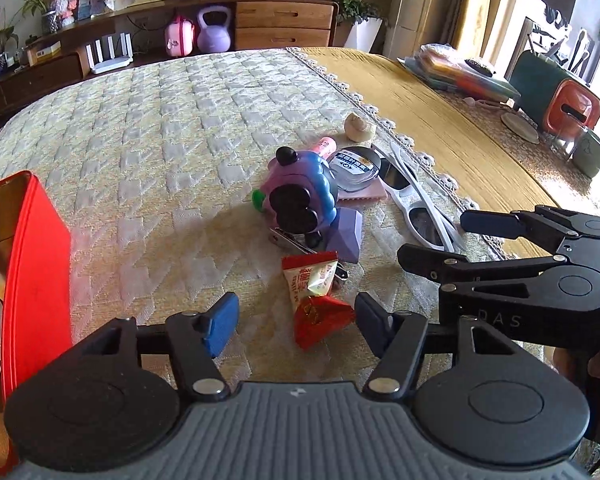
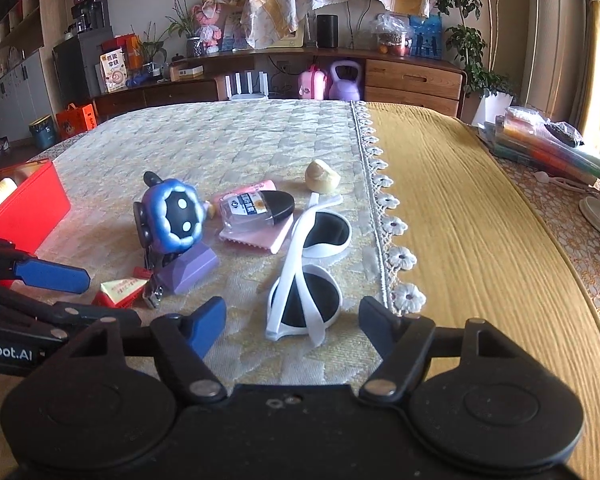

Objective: Organize rigid objects
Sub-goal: 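Grasp the red-and-white snack packet with the left tool while the right tool grasps the white sunglasses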

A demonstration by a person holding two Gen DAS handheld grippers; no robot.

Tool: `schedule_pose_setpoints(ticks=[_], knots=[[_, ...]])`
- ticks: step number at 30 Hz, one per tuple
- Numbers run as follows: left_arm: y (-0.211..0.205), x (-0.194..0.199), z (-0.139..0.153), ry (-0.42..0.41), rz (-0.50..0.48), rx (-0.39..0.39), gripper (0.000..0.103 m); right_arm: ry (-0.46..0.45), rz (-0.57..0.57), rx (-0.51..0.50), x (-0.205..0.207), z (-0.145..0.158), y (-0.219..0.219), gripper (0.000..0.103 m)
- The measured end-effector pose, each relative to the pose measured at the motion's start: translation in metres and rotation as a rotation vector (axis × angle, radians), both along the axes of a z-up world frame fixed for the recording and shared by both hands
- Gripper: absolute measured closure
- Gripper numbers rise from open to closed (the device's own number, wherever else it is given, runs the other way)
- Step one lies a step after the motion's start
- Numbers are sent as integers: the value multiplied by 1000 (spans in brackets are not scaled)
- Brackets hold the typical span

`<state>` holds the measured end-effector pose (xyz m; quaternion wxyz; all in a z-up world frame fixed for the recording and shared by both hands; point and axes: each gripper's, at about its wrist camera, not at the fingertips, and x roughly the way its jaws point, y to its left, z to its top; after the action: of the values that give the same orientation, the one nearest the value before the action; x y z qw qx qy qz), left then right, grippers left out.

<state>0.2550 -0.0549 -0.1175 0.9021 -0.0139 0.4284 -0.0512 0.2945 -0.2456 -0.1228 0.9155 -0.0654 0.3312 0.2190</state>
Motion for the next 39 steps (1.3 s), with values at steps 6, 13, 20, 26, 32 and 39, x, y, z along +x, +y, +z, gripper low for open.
schedule_pose_setpoints(ticks=[6, 13, 20, 26, 32, 39], knots=[[-8, 0, 0, -28, -24, 63, 71, -27, -7, -15, -2, -1, 2, 44], [-11, 0, 0, -30, -26, 69, 74, -28, -31, -11, -1, 3, 1, 62], [-6, -5, 5, -28, -13, 48, 74, -51, -65, 24, -13, 11, -3, 63], [-6, -15, 14, -40, -15, 38, 74, -82, -64, 43, -31, 25, -9, 63], [-5, -28, 26, -59, -9, 30, 74, -104, -57, 45, -49, 39, -12, 63], [-2, -42, 43, -88, 5, 23, 74, -141, -68, 60, -64, 58, -16, 63]])
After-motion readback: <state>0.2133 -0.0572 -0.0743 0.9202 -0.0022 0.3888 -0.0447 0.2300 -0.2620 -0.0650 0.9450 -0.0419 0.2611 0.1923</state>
